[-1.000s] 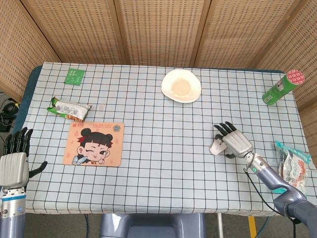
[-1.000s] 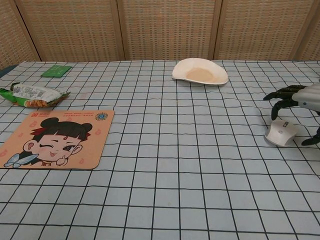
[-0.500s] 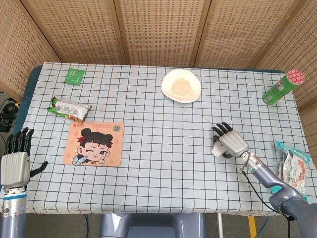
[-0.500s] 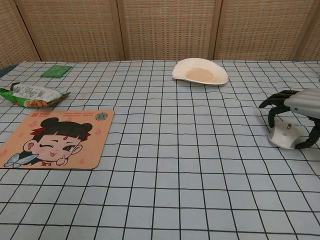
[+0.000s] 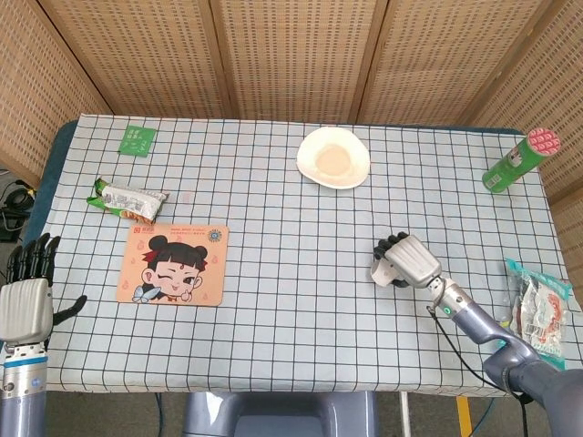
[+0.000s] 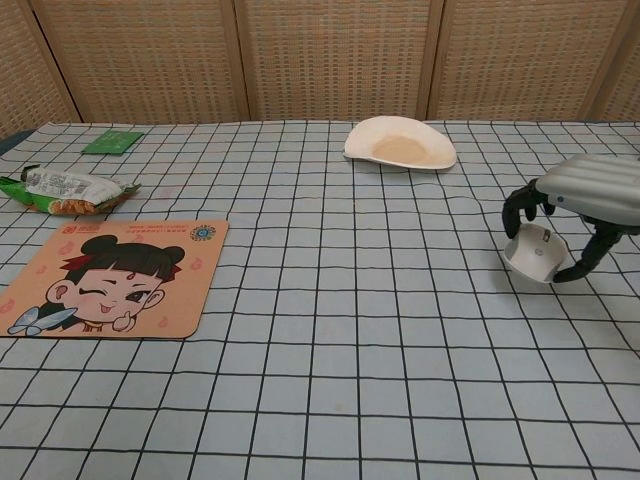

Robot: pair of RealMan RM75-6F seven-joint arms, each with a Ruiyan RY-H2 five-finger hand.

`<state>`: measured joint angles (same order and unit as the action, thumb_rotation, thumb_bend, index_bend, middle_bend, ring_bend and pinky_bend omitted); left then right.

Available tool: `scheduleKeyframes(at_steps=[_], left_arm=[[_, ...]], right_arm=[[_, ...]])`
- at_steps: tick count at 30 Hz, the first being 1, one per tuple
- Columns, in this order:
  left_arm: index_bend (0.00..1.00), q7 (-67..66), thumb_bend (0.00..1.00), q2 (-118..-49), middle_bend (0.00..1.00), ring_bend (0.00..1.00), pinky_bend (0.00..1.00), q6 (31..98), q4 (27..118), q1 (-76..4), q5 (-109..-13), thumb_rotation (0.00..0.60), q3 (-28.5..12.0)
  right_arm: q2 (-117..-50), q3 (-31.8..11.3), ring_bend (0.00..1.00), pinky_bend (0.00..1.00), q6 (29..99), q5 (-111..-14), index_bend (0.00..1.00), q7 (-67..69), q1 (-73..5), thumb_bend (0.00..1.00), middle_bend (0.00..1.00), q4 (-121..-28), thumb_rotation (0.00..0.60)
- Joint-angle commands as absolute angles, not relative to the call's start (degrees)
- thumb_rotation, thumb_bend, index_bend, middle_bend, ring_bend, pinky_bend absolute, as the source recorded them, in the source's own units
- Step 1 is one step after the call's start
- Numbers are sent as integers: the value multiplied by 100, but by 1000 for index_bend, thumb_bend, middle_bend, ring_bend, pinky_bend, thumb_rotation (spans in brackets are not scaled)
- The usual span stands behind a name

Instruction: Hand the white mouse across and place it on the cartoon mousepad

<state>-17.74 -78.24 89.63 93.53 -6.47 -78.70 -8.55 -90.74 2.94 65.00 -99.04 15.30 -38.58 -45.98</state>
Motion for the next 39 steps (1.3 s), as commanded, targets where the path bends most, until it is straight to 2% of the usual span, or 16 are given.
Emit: scheduleKeyframes(at_steps=[1, 7, 13, 27, 39], left_arm=[[0, -1758, 147, -7819, 0, 0, 0, 8956, 9356, -647, -7865, 600, -852], [0, -1698, 147, -7800, 0, 0, 0, 8902, 9352, -658, -7829, 600, -848], [0, -1585, 146, -7759, 0, 0, 0, 8870, 9346, -658, -7753, 600, -886], [0, -1498, 146, -7735, 0, 0, 0, 8791, 9318, -680, -7633, 600, -913], [0, -1485, 147, -7737, 0, 0, 0, 8786, 9310, -684, -7607, 600, -908]], right_arm=[[-8988, 167, 421, 470, 6410, -9898, 716, 1158, -4074, 173, 491, -5063, 600], [-9168, -132, 421, 470, 5903, -9665, 712, 437, -4466, 177, 491, -5701, 600], [-9468, -248, 421, 469, 5641, -9645, 711, 96, -4783, 179, 489, -5909, 600], [-10108, 172, 420, 466, 6034, -10549, 709, 90, -5373, 179, 480, -5110, 600], [-10355, 241, 421, 467, 5817, -10652, 718, 29, -5801, 179, 481, -4693, 600]])
